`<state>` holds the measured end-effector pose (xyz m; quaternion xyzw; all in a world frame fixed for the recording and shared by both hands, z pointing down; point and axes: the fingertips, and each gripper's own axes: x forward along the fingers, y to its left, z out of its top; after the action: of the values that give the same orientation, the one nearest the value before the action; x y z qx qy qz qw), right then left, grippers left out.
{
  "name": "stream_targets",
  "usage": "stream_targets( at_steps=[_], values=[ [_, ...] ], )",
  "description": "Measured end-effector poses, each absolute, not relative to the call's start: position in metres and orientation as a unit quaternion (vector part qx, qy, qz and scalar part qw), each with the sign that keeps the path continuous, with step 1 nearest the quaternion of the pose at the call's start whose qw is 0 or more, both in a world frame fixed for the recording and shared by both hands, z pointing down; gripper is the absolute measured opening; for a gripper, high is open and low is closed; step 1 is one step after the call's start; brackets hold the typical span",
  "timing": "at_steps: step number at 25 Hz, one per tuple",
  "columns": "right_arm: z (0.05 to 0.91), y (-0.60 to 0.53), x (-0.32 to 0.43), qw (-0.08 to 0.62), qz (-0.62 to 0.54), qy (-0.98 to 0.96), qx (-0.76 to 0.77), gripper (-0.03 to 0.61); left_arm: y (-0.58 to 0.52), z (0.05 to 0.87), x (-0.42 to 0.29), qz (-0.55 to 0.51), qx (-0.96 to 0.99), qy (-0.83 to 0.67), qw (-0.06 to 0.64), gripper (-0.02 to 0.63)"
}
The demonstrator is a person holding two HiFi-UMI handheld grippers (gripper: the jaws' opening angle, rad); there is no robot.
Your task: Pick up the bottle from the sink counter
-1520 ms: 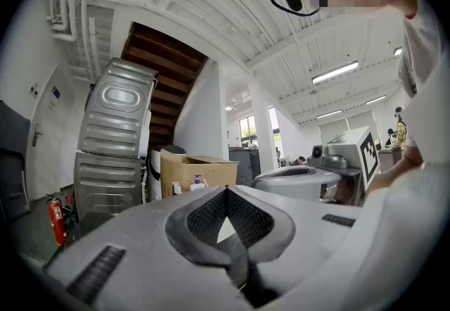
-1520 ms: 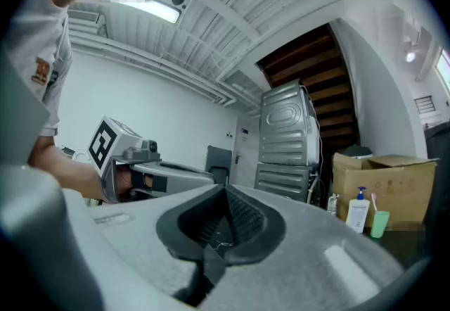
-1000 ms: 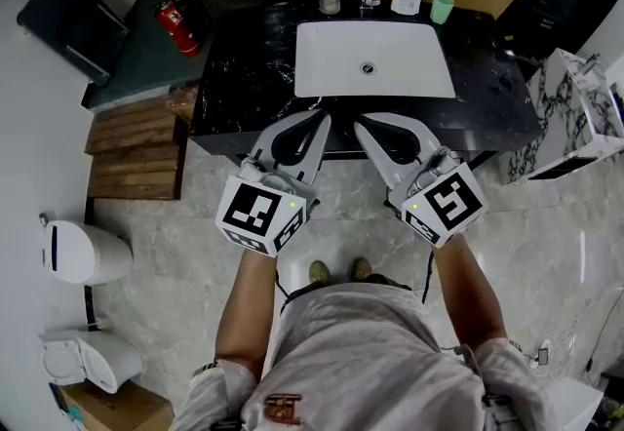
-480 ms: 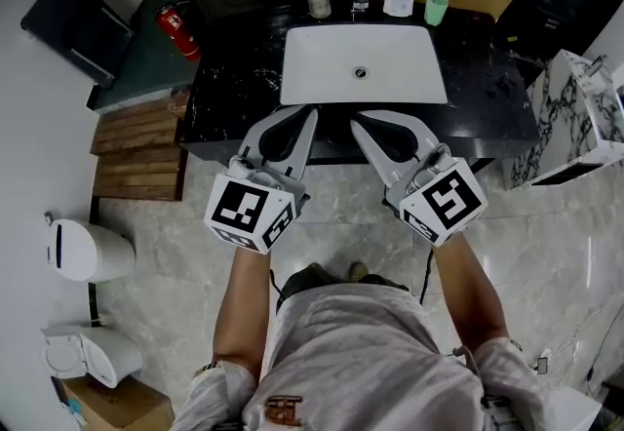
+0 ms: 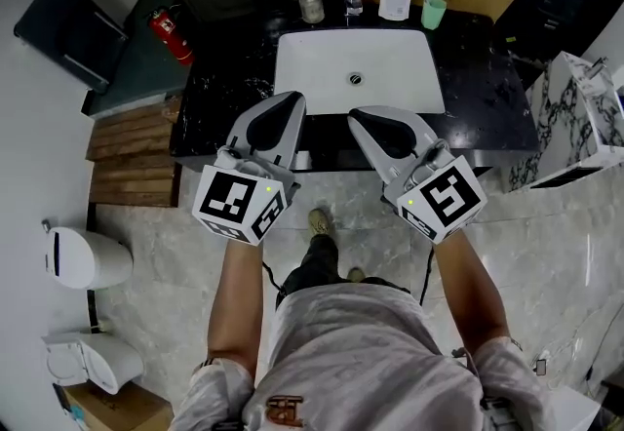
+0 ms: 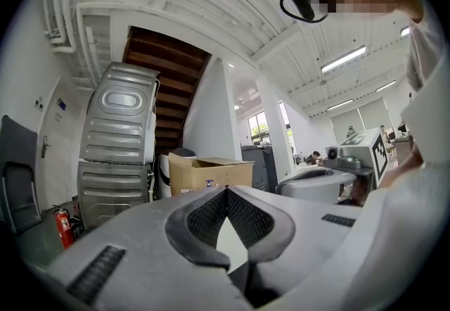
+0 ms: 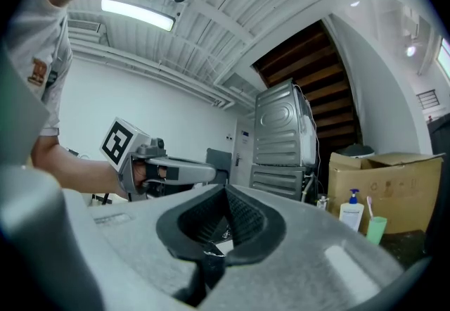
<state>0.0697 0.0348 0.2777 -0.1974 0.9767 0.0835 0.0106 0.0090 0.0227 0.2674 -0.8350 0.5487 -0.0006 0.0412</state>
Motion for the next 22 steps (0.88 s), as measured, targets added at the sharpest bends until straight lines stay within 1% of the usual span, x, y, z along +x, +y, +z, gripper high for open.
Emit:
stream_targets(
  at_steps=[8, 22],
  values=[
    [0.282, -0.026, 0.036, -0.002, 0.086, 0.973, -0.212, 0.002, -0.042, 0.262, -0.027, 0.007, -0.84, 0.54, 0.05, 0.0],
    [0.295, -0.126, -0.039, -0.054, 0.085, 0.963, -0.25, 0.002, -0.162, 0.278, -0.102, 0.003, -0.859, 0.511, 0.039, 0.0]
  ],
)
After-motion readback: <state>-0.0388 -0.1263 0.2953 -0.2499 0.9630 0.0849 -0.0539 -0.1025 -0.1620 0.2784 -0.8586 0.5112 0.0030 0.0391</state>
